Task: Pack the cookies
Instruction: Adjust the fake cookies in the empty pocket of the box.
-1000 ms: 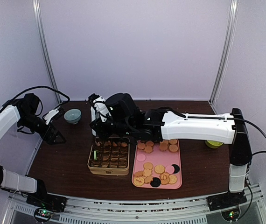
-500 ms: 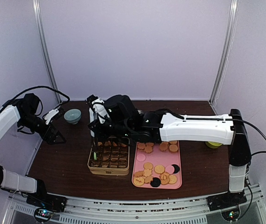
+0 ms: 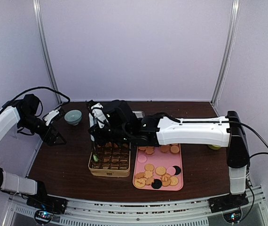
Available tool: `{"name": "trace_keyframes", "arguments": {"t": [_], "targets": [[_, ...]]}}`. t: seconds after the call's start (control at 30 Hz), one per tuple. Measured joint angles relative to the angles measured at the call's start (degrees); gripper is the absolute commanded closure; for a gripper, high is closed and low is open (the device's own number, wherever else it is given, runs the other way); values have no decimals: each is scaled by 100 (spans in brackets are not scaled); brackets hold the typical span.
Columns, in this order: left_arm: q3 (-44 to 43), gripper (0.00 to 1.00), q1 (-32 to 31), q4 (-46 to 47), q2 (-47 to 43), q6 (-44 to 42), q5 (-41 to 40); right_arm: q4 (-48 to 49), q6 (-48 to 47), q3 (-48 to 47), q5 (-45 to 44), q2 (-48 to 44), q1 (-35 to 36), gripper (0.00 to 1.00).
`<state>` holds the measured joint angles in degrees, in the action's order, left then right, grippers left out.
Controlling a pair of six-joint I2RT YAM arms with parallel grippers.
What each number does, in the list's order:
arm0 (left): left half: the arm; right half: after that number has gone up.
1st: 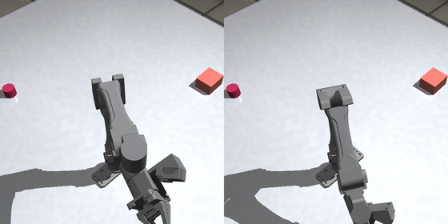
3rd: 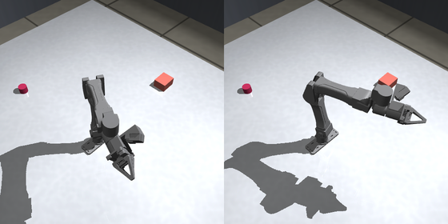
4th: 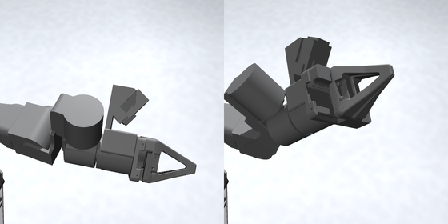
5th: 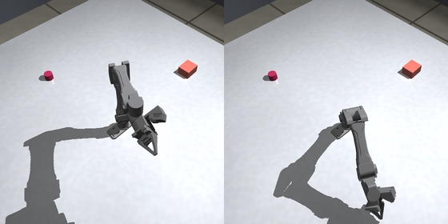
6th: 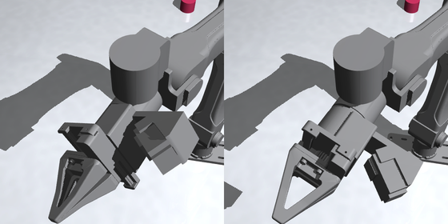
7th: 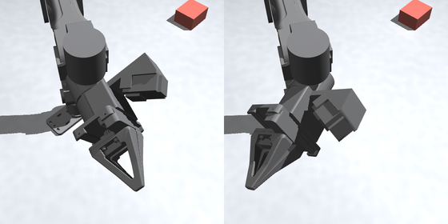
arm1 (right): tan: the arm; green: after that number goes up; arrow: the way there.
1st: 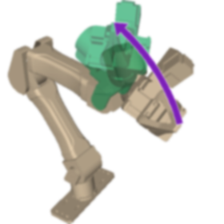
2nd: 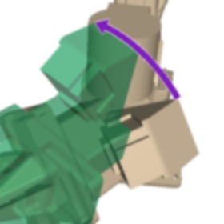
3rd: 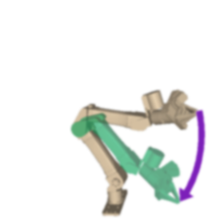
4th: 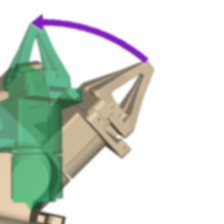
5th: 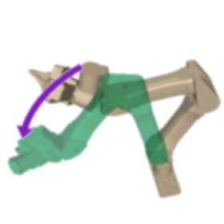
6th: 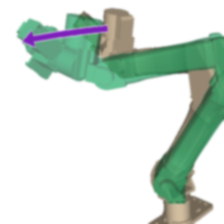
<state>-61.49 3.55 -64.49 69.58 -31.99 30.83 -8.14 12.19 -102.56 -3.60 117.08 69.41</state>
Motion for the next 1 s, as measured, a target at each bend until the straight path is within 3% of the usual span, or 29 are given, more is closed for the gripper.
{"name": "trace_keyframes", "arguments": {"t": [0.53, 1.0], "targets": [[0, 2, 0, -2, -44, -9, -2, 31, -179, -92, -35, 166, 42, 88], [-2, 2, 0, -4, -57, -7, 46, -157, -450, 671, -437, -553, -66, 85]]}}
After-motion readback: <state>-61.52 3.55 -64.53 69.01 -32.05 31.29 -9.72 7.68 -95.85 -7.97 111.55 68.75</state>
